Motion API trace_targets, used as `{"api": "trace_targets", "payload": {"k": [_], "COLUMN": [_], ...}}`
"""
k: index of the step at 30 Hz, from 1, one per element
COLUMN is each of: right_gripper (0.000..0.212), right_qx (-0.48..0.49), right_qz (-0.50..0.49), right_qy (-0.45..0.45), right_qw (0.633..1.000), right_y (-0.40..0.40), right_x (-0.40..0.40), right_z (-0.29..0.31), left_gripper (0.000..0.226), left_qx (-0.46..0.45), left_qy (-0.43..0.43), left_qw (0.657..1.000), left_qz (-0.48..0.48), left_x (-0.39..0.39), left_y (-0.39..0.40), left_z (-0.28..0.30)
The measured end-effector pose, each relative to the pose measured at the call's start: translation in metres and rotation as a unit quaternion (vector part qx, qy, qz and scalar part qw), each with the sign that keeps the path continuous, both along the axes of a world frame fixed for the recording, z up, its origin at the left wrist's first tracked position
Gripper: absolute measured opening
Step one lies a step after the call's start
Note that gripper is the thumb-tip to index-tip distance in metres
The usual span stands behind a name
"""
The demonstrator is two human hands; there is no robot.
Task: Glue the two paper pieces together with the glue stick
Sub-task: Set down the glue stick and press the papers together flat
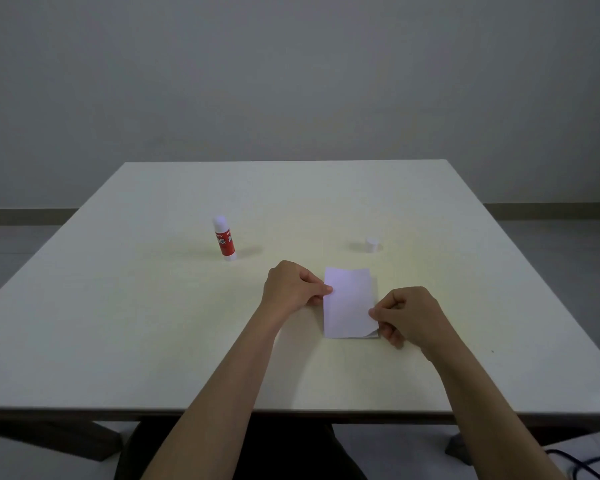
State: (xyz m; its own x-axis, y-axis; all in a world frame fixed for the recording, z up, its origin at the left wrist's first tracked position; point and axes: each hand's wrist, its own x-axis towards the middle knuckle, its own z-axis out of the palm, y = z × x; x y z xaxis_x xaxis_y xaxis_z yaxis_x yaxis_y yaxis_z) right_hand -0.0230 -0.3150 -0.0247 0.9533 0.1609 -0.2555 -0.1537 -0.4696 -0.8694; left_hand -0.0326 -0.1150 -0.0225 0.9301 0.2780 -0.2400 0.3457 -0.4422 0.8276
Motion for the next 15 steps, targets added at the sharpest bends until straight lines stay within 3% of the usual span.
{"api": "trace_targets", "payload": {"k": [9,15], "right_gripper": [0.013,0.012], "right_qx": [-0.040,-0.117], "right_qz": [0.013,0.034], "right_qy": [-0.010,-0.049], "right_qw": [0.999,0.991], "right_y": [0.0013,0.0096], "right_x": [-0.0021,-0.0065], "right_z": [0.0035,0.0072], "left_gripper": [0.014,0.013], "left_qx": [0.017,0.056], "left_qy": [-0.002,-0.012], "left_qw": [1.000,0.998], "left_qz": [-0.012,-0.017], "left_x": [0.0003,0.0008], "left_y": [0.0000,-0.0026], "left_z": [-0.0002,-0.0042]}}
